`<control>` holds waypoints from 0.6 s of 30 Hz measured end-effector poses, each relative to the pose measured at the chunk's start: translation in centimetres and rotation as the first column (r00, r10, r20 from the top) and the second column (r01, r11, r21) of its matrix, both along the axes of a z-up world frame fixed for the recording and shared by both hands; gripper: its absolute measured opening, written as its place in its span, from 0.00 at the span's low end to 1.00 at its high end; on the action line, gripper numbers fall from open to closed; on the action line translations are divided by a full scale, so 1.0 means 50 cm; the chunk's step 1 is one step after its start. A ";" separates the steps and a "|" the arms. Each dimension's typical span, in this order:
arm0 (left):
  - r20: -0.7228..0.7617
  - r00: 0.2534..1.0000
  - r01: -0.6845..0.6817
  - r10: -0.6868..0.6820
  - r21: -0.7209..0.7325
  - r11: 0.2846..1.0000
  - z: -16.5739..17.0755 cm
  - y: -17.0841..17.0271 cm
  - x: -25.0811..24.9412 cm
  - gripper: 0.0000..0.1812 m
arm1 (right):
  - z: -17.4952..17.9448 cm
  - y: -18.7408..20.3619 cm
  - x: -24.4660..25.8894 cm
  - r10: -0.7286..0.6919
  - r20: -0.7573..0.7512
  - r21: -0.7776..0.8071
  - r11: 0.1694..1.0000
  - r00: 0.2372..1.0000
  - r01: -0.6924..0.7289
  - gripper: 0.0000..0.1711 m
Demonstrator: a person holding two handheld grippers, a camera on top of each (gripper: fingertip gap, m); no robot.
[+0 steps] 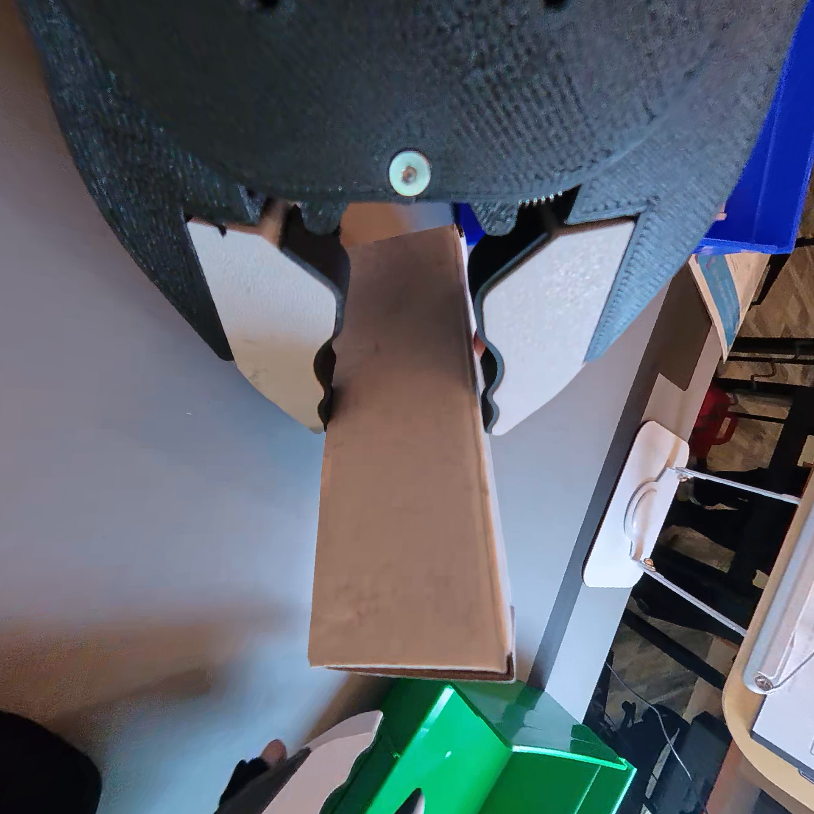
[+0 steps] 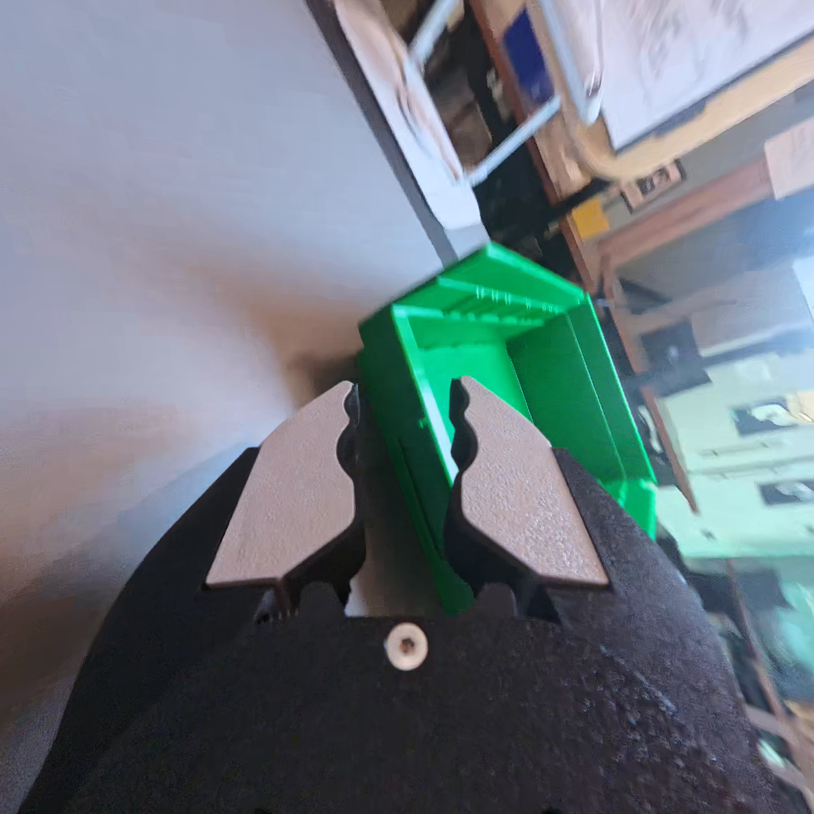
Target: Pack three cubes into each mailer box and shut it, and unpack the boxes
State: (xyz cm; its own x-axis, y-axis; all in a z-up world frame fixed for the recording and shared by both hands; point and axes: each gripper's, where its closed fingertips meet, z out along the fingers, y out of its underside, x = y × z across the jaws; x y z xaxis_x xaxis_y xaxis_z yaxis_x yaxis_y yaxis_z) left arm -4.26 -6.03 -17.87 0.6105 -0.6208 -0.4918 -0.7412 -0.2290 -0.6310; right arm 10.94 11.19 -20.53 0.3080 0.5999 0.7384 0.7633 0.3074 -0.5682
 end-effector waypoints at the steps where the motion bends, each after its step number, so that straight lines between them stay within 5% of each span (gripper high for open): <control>1: -0.003 1.000 0.009 -0.009 -0.001 1.000 0.000 -0.002 0.000 0.36 | 0.018 -0.036 -0.024 0.096 -0.078 -0.035 0.994 0.992 -0.099 0.26; 4: -0.005 0.997 0.075 -0.076 -0.024 0.997 0.001 -0.020 0.014 0.36 | 0.081 -0.181 -0.086 0.411 -0.280 -0.072 0.892 0.868 -0.446 0.34; 8: -0.067 0.982 0.172 -0.175 -0.055 0.984 -0.006 -0.050 0.040 0.36 | 0.110 -0.332 -0.137 0.625 -0.220 -0.004 0.767 0.749 -0.641 0.42; 11: -0.125 0.964 0.226 -0.233 -0.068 0.972 -0.015 -0.070 0.065 0.36 | 0.083 -0.383 -0.172 0.667 -0.070 0.058 0.745 0.742 -0.665 0.47; 13: -0.172 0.952 0.248 -0.253 -0.051 0.967 -0.022 -0.074 0.069 0.36 | 0.081 -0.388 -0.178 0.671 -0.027 0.142 0.736 0.741 -0.662 0.40; 16: -0.103 0.966 0.237 -0.238 -0.025 0.971 -0.008 -0.074 0.060 0.35 | 0.074 -0.379 -0.175 0.665 -0.090 0.093 0.747 0.742 -0.658 0.39; 18: -0.197 0.970 0.131 -0.140 -0.058 0.990 -0.008 -0.070 -0.014 0.38 | 0.077 -0.362 -0.165 0.644 -0.129 0.059 0.764 0.754 -0.642 0.39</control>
State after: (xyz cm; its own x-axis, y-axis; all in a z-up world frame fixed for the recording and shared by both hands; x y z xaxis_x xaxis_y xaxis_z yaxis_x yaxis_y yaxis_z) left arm -4.95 -9.55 -18.26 0.4111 -0.7149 -0.5656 -0.8775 -0.1423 -0.4579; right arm 2.70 -6.90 -16.71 -0.0521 0.6849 0.7268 0.3007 0.7048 -0.6426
